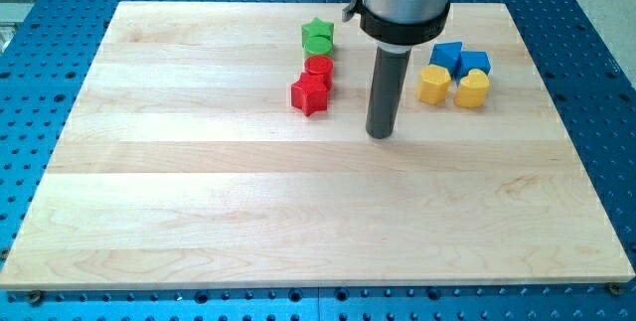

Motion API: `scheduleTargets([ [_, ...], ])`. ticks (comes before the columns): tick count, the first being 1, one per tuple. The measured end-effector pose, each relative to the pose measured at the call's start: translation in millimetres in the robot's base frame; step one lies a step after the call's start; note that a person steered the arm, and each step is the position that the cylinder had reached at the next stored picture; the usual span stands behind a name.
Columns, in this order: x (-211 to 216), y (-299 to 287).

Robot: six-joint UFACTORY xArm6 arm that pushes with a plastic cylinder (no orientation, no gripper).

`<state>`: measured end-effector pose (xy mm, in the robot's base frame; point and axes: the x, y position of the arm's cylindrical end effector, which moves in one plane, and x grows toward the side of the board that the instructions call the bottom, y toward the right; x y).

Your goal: Move the green circle diagonally top left to the red circle

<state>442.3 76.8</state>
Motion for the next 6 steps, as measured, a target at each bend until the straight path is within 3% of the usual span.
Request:
scheduleTargets([
  [2,-4,-17],
  [5,-115,5],
  [6,-120,-42],
])
